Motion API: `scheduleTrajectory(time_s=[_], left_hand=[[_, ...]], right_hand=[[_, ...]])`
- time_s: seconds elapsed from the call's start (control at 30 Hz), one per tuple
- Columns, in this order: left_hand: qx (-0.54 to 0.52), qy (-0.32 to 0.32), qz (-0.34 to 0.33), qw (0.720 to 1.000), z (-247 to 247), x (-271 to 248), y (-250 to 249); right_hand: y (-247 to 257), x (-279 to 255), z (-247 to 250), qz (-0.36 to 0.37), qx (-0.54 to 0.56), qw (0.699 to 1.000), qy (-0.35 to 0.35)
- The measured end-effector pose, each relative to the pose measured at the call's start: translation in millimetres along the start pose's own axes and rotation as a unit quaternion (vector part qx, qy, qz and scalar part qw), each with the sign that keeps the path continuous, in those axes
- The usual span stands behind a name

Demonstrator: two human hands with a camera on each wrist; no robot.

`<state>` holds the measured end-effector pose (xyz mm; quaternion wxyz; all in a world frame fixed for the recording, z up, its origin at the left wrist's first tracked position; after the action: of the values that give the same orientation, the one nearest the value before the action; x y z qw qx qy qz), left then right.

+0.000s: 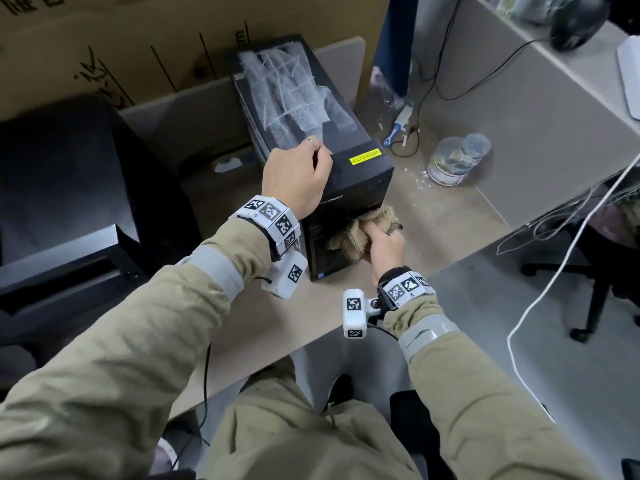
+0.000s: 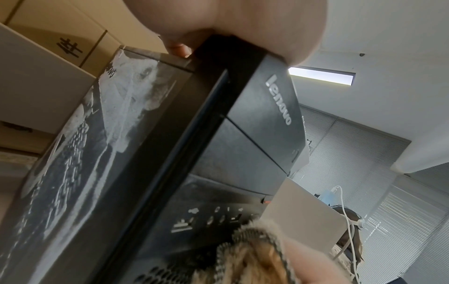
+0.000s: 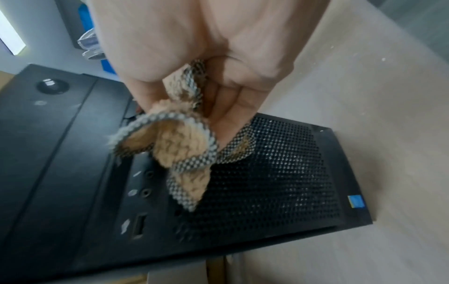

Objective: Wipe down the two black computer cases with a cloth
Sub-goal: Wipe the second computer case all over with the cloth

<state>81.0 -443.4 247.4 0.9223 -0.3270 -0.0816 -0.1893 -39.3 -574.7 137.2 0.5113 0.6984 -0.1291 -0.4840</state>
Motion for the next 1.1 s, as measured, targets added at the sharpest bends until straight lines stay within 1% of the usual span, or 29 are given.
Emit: scheduleTrajectory(time_s=[0.1, 0.13, 0.2, 0.23, 0.27, 0.33, 0.4, 0.43, 0.47, 0.53, 0.6, 0.67, 0.7, 0.77, 0.8, 0.83, 0.87, 0.9, 0.93, 0.97, 1.0, 1.03, 1.07, 1.1], left_hand=[[-0.002, 0.011, -0.008, 1.000, 2, 1, 1], [-0.004, 0.013, -0.009, 1.000, 2, 1, 1], [-0.009, 0.012, -0.010, 1.000, 2, 1, -1], [-0.011, 0.011, -0.009, 1.000, 1, 2, -1], [-0.012, 0.011, -0.009, 1.000, 1, 3, 0], [-0.008, 0.012, -0.025, 1.000, 3, 2, -1], [0.021, 0.021, -0.078, 0.997, 4, 1, 0], [0.032, 0.027, -0.095, 0.995, 5, 0, 1], [0.036, 0.028, -0.098, 0.994, 6, -1, 3], [0.017, 0.026, -0.072, 0.997, 8, -3, 2], [-0.022, 0.033, -0.029, 0.999, 12, -4, -3], [-0.060, 0.060, 0.019, 0.996, 18, -1, -8], [-0.072, 0.069, 0.039, 0.994, 22, 0, -10], [-0.089, 0.072, 0.064, 0.991, 27, 0, -10], [-0.105, 0.062, 0.071, 0.990, 29, -3, -11], [-0.129, 0.045, 0.082, 0.987, 31, -7, -10], [-0.160, 0.019, 0.098, 0.982, 32, -13, -9], [-0.189, -0.013, 0.113, 0.975, 35, -19, -7], [-0.213, -0.043, 0.127, 0.968, 35, -25, -4], [-0.230, -0.062, 0.139, 0.961, 35, -29, 0], [-0.242, -0.073, 0.151, 0.956, 36, -34, 3], [-0.252, -0.077, 0.161, 0.951, 37, -37, 7], [-0.254, -0.078, 0.168, 0.949, 39, -40, 9], [-0.251, -0.081, 0.172, 0.949, 42, -42, 11]], right_hand=[[-18, 24, 10, -0.019, -0.035, 0.998, -0.057], [-36, 48, 14, -0.021, -0.051, 0.996, -0.069], [-51, 71, 18, -0.014, -0.101, 0.992, -0.076], [-49, 70, 16, -0.005, -0.117, 0.990, -0.078], [-43, 65, 13, 0.003, -0.124, 0.989, -0.079], [-11, 24, 0, 0.021, -0.131, 0.988, -0.075], [6, -1, -7, 0.048, -0.140, 0.988, -0.054], [9, -9, -9, 0.066, -0.148, 0.986, -0.037], [12, -16, -10, 0.085, -0.157, 0.984, -0.016], [23, -24, -10, 0.124, -0.162, 0.979, 0.009], [38, -27, -4, 0.149, -0.136, 0.979, -0.021], [62, -31, 5, 0.167, -0.077, 0.982, -0.051], [76, -31, 9, 0.187, -0.067, 0.978, -0.057], [103, -30, 11, 0.248, -0.083, 0.964, -0.049], [115, -28, 10, 0.292, -0.111, 0.949, -0.036], [125, -25, 4, 0.339, -0.160, 0.927, -0.017], [131, -24, -5, 0.380, -0.215, 0.899, 0.022], [134, -25, -14, 0.412, -0.277, 0.864, 0.082], [134, -28, -24, 0.437, -0.350, 0.817, 0.139], [133, -32, -32, 0.470, -0.422, 0.757, 0.166], [131, -35, -38, 0.501, -0.479, 0.701, 0.169], [130, -37, -42, 0.522, -0.514, 0.663, 0.156], [129, -42, -46, 0.535, -0.527, 0.645, 0.145], [128, -46, -51, 0.542, -0.525, 0.641, 0.140]])
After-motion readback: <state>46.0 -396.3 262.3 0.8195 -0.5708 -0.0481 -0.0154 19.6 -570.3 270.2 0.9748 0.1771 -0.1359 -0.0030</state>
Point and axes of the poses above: each hand's wrist, its own x-axis towards the middle knuckle, its own z-axis out of the back of the hand, y = z × x, the point moved 2 cm from there along x, towards the middle knuckle, and after that the axes turned 7 degrees about -y, right-handed, at the moved point
